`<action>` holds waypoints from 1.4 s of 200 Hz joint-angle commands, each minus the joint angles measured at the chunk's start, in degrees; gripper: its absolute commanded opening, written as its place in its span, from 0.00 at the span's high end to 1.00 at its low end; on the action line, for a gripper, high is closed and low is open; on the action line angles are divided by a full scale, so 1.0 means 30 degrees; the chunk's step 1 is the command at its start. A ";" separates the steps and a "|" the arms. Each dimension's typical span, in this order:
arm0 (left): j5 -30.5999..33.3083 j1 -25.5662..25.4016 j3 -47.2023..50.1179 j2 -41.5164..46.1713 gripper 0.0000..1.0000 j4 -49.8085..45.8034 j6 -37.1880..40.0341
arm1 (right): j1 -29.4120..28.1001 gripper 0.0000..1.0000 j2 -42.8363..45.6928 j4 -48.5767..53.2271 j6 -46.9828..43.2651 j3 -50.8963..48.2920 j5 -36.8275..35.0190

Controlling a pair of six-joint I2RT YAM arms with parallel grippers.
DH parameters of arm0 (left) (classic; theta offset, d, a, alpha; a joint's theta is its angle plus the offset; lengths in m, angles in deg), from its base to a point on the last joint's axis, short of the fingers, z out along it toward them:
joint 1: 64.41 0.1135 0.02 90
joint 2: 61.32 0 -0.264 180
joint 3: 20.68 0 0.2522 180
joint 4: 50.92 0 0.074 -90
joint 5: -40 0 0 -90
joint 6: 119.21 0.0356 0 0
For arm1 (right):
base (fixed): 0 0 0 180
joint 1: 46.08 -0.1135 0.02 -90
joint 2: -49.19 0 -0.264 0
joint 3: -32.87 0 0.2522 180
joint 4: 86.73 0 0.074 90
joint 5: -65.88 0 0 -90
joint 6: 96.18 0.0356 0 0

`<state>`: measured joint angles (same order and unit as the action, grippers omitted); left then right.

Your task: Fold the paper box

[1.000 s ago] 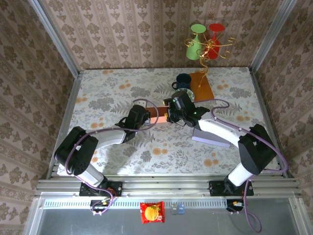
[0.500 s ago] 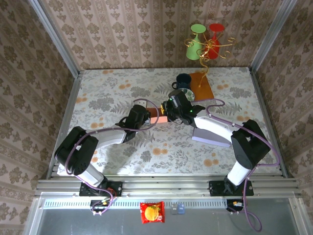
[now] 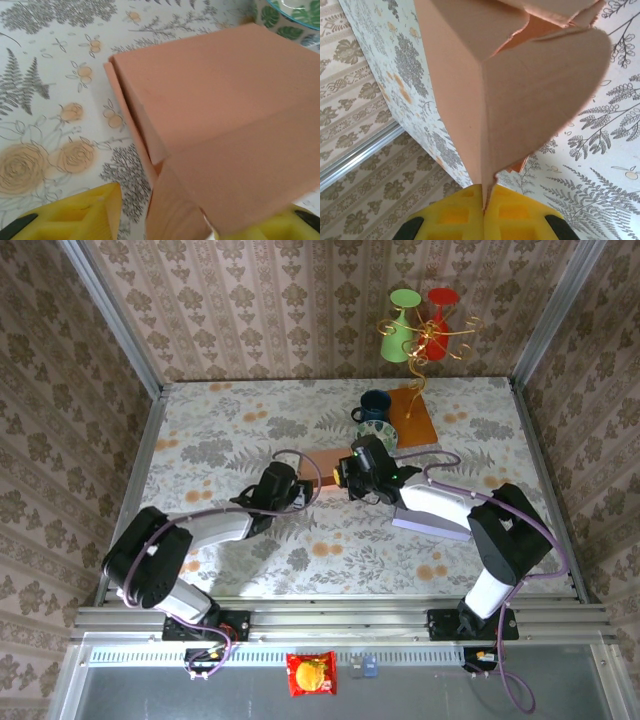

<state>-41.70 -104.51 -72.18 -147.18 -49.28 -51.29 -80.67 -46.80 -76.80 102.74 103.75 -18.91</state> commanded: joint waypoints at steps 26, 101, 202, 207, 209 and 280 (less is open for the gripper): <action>-0.2678 -0.0289 0.1359 0.3436 0.49 -0.1390 -0.1527 | 0.0331 1.00 -0.0246 -0.2261 -0.1444 -0.1386 0.0608; -0.8068 0.3317 0.0776 0.6207 0.42 -0.4066 -0.6011 | 0.0455 1.00 0.0024 -0.2581 -0.2304 -0.2326 0.1367; -0.9760 0.3965 -0.1377 0.2575 0.44 -0.6494 -0.6200 | 0.0240 1.00 0.3534 -0.1182 -0.3993 -0.6093 0.2454; -0.9742 0.3918 -0.1394 0.2406 0.44 -0.6481 -0.6213 | 0.0189 1.00 0.3522 -0.1223 -0.4022 -0.6209 0.2452; -0.9731 0.3907 -0.1381 0.2329 0.44 -0.6466 -0.6249 | 0.0176 1.00 0.3490 -0.1251 -0.4023 -0.6290 0.2452; -0.9696 0.2635 -0.1874 -0.0074 0.48 -0.4646 -0.7522 | 0.0159 0.94 0.2980 -0.1025 -0.4126 -0.6717 0.2714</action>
<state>-70.05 -95.22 -75.61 -145.67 -65.52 -71.71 -79.89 -37.11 -83.73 91.66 83.71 -11.55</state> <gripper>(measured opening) 0.535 0.066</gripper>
